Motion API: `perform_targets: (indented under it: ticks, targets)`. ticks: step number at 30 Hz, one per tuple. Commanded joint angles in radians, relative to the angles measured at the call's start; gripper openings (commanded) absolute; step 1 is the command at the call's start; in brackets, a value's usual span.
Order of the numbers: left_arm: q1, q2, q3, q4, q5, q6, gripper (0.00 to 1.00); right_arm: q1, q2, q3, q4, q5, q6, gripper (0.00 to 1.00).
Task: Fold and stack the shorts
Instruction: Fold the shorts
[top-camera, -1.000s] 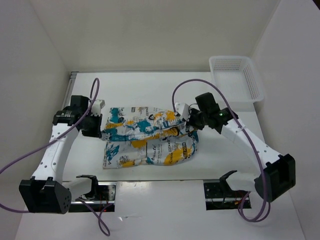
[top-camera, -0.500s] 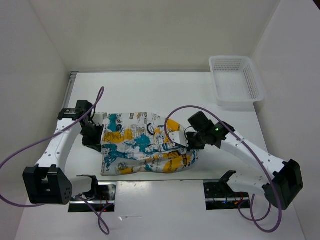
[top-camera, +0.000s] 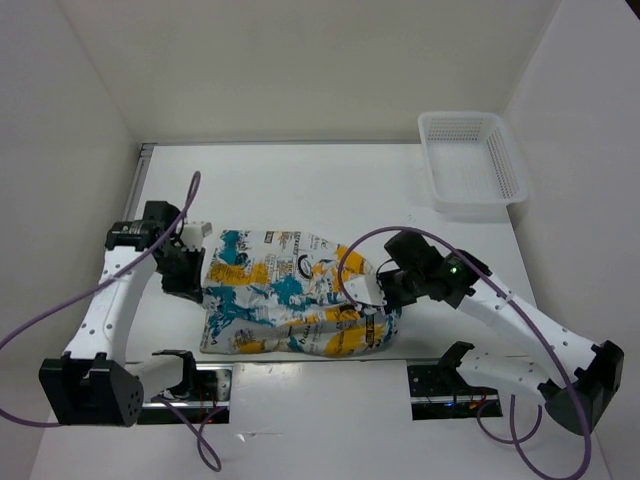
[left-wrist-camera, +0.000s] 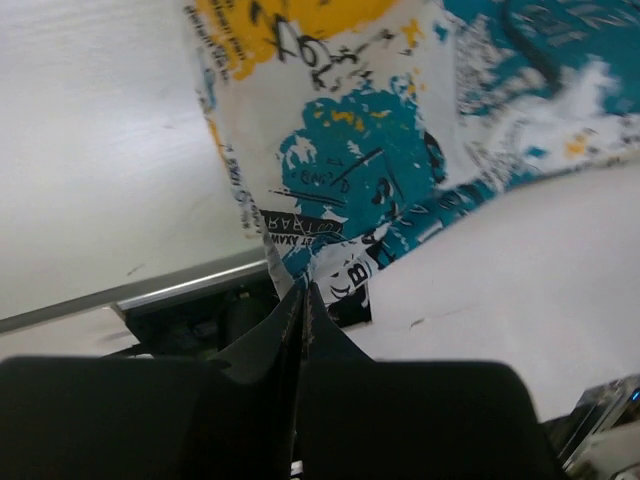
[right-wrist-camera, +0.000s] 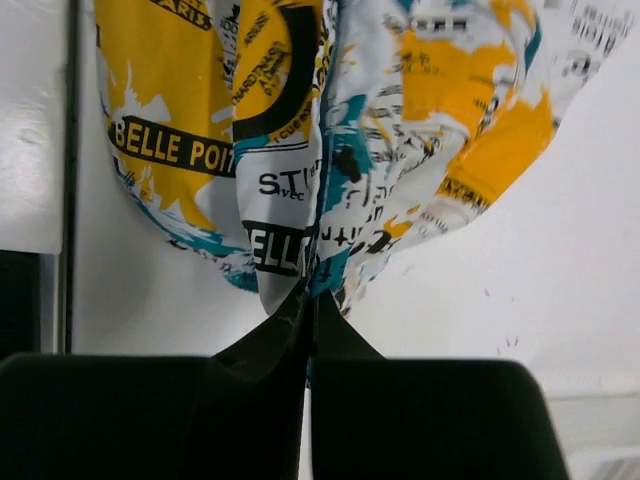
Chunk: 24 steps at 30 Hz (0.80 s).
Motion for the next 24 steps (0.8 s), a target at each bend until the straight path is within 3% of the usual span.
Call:
perform_targets:
  ticks: [1, 2, 4, 6, 8, 10, 12, 13, 16, 18, 20, 24]
  targets:
    - [-0.077, -0.076, -0.04, -0.044, 0.056, 0.004, 0.0, 0.087, 0.005, -0.021, -0.037, -0.035, -0.03, 0.0]
    - [-0.095, -0.085, -0.04, -0.044, 0.056, 0.004, 0.05, 0.104, 0.035, -0.037, -0.018, -0.026, -0.03, 0.01]
    - [-0.143, -0.064, -0.04, -0.044, 0.045, 0.004, 0.17, 0.179, 0.055, -0.055, 0.037, 0.0, -0.03, 0.27]
    - [-0.152, -0.02, -0.063, -0.044, 0.019, 0.004, 0.34, 0.227, 0.055, -0.069, 0.065, 0.023, -0.03, 0.61]
    - [-0.152, 0.017, -0.063, -0.044, -0.018, 0.004, 0.4, 0.253, 0.03, -0.069, 0.088, 0.024, -0.001, 0.71]
    - [-0.152, 0.027, -0.063, -0.044, -0.03, 0.004, 0.47, 0.253, -0.021, -0.069, 0.124, 0.014, 0.045, 0.88]
    - [-0.152, 0.027, -0.063, -0.034, -0.03, 0.004, 0.49, 0.253, -0.11, -0.046, 0.236, 0.014, 0.12, 0.91]
    - [-0.152, 0.018, -0.063, -0.002, -0.054, 0.004, 0.52, 0.253, -0.135, -0.046, 0.306, 0.061, 0.257, 0.91]
    - [-0.129, 0.017, -0.091, 0.225, -0.133, 0.004, 0.52, 0.202, -0.132, 0.014, 0.542, 0.141, 0.51, 0.9]
    - [-0.1, 0.097, -0.068, 0.354, -0.133, 0.004, 0.52, 0.107, -0.018, 0.057, 0.537, 0.067, 0.606, 0.86]
    - [-0.091, 0.178, 0.013, 0.431, -0.122, 0.004, 0.54, -0.068, 0.069, 0.089, 0.527, -0.056, 0.723, 0.83]
    - [-0.053, 0.455, 0.177, 0.497, -0.113, 0.004, 0.6, -0.288, 0.293, 0.089, 0.514, -0.067, 0.85, 0.76]
